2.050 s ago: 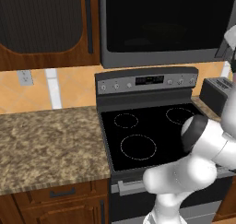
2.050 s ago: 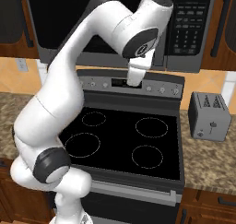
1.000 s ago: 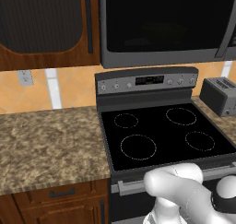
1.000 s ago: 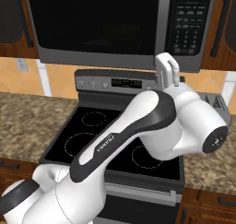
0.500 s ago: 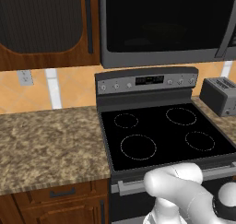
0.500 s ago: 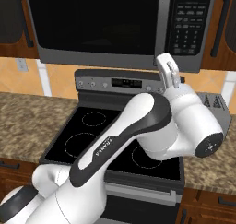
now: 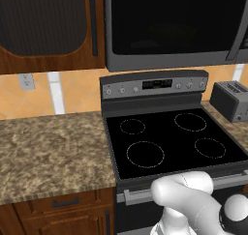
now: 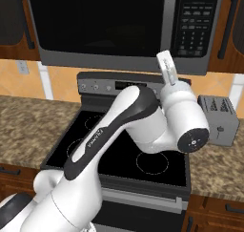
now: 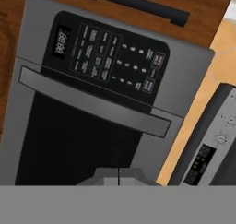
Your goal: Open the microwave, place the bowl with waffle inside the microwave, then close the microwave door and turn it on.
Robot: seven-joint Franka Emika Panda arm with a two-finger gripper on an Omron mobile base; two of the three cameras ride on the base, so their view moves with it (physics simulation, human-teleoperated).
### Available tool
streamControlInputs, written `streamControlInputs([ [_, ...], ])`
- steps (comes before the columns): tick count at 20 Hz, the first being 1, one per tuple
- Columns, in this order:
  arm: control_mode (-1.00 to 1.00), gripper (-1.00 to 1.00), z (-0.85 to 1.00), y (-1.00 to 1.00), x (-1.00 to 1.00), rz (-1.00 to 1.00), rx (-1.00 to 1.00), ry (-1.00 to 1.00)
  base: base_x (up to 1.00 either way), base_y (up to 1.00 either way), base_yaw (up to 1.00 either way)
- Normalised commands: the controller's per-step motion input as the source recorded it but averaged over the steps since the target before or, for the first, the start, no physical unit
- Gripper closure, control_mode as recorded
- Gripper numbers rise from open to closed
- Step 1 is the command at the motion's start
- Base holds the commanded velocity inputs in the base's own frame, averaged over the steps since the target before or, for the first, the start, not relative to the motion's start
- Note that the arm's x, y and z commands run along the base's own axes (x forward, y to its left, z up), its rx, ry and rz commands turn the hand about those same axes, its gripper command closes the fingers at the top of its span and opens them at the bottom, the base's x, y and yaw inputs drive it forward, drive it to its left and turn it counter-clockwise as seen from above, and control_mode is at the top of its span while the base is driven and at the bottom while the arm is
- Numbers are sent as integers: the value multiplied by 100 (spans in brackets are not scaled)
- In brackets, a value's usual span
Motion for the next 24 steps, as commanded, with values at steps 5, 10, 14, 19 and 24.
streamControlInputs([
  [5,-100,100,15,-32,35,0,11,1,0,0,0],
  [10,-100,100,11,-41,39,0,15,1,0,0,0],
  [14,-100,100,-6,-17,29,0,5,3,0,0,0],
  [19,-100,100,-34,0,43,4,0,8,0,0,0],
  [24,-100,100,-21,-1,48,3,1,6,0,0,0],
])
